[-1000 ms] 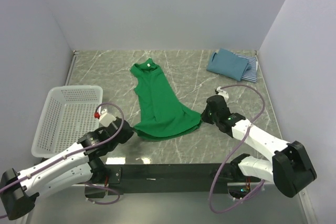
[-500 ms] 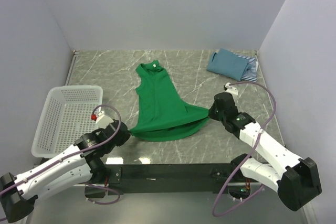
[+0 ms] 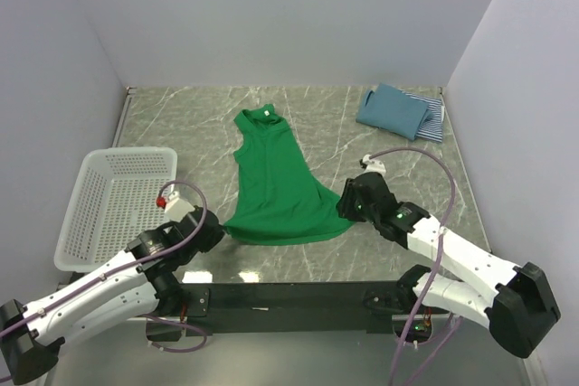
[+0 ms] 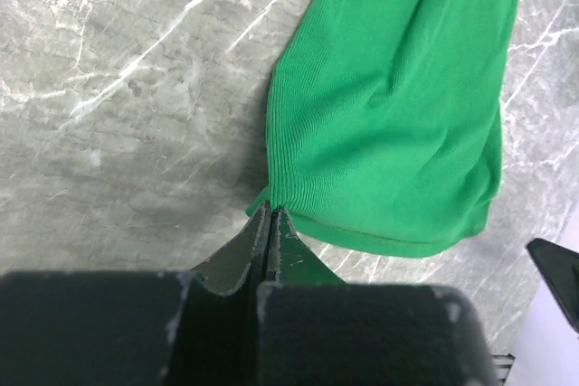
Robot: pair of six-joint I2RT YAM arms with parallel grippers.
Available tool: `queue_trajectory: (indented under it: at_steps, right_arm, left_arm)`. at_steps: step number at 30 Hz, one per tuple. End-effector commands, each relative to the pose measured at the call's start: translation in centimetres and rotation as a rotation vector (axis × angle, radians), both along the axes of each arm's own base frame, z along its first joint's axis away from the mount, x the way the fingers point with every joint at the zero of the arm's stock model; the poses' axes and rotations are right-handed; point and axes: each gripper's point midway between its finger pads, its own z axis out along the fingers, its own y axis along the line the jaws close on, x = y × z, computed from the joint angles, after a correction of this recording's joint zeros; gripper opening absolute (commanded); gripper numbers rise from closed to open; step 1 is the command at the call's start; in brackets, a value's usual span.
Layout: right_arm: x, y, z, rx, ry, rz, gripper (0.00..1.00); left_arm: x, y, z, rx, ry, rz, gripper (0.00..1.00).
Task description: Fold and stack the tank tops
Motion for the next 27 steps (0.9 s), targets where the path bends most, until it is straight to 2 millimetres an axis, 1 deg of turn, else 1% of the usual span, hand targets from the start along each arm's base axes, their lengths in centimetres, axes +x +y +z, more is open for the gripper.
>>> queue_trajectory:
  at_steps: [1, 2, 4, 5, 8, 9, 10, 13, 14, 16, 19, 20, 23, 25, 27]
  right_arm:
    - [0.4, -1.0, -0.7, -0.039, -0.006, -0.077, 0.44]
    - [0.6, -2.0, -1.0, -0.067, -0.006, -0.122, 0.44]
    - [1.1, -3.3, -1.2, -0.07, -0.001, -0.188, 0.44]
    - [1.1, -3.8, -1.5, -0.073, 0.003, -0.205, 0.43]
    - [1.7, -4.4, -1.9, -0.061, 0.011, -0.226, 0.43]
    - [1.8, -4.0, -2.0, -0.056, 0.022, -0.209, 0.43]
    - [1.7, -3.7, -2.7, -0.061, 0.052, -0.194, 0.43]
    - [1.4, -2.7, -3.9, -0.035, 0.081, -0.159, 0.43]
    - [1.0, -2.8, -4.6, -0.041, 0.1, -0.155, 0.43]
    - [0.6, -2.6, -5.3, -0.046, 0.135, -0.141, 0.44]
    - [0.3, -2.0, -5.5, -0.01, 0.146, -0.136, 0.44]
    - [-0.2, -1.9, -5.9, -0.005, 0.159, -0.129, 0.44]
    - [-0.9, -1.3, -6.1, -0.004, 0.167, -0.111, 0.44]
    - [-1.5, -0.2, -6.3, 0.016, 0.172, -0.08, 0.45]
    - [-1.7, 0.2, -6.7, 0.013, 0.189, -0.076, 0.45]
  left_arm:
    - [0.3, 0.6, 1.0, -0.025, -0.027, 0.043, 0.01]
    - [0.2, 1.2, 1.1, -0.021, -0.032, 0.066, 0.0]
    - [0.1, 2.0, 1.2, -0.015, -0.032, 0.1, 0.01]
    - [-0.1, 2.8, 1.3, -0.008, -0.034, 0.128, 0.01]
    - [-0.1, 3.2, 2.1, -0.026, -0.067, 0.14, 0.01]
    - [0.0, 3.1, 2.3, -0.033, -0.071, 0.134, 0.01]
    - [0.0, 2.9, 2.3, -0.037, -0.076, 0.125, 0.01]
    - [0.0, 2.9, 2.2, -0.025, -0.069, 0.118, 0.01]
    - [-0.1, 2.9, 2.0, -0.015, -0.061, 0.121, 0.01]
    - [-0.1, 3.1, 2.1, -0.003, -0.06, 0.124, 0.01]
    - [0.2, 2.9, 2.8, -0.016, -0.081, 0.114, 0.01]
    - [0.2, 2.9, 3.0, -0.019, -0.086, 0.114, 0.01]
    - [0.4, 2.7, 3.5, -0.014, -0.1, 0.105, 0.01]
    - [0.5, 2.6, 3.6, -0.008, -0.1, 0.099, 0.01]
    - [0.6, 2.5, 3.6, -0.003, -0.096, 0.094, 0.01]
